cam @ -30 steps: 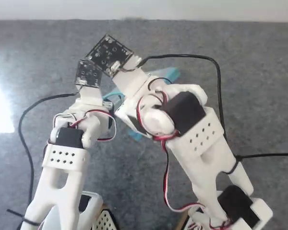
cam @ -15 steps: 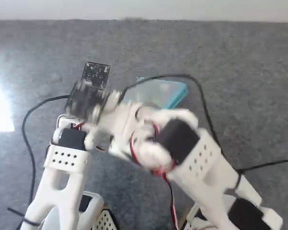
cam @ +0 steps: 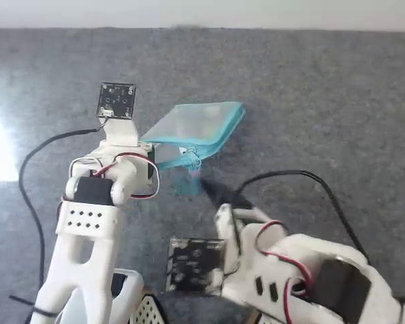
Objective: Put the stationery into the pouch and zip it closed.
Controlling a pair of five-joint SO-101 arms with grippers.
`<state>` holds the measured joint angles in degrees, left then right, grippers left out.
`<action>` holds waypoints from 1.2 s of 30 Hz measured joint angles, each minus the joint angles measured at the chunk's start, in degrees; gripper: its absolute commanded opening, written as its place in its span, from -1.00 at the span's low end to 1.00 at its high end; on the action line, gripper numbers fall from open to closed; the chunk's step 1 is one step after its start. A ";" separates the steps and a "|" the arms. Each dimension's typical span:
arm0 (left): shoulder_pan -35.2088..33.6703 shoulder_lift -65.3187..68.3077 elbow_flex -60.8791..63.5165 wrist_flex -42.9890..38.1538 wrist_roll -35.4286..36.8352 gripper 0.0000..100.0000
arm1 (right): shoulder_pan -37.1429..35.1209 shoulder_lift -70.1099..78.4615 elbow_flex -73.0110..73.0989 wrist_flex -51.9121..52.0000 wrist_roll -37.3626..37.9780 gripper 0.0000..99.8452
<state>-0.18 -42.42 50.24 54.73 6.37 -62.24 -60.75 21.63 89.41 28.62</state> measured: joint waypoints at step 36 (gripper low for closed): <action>0.00 0.00 -0.26 1.67 -1.05 -0.98 | 21.54 22.15 11.16 -31.65 11.34 -0.81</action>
<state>-0.18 -42.42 49.98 56.40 5.32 -40.70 -38.59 32.79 57.76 39.96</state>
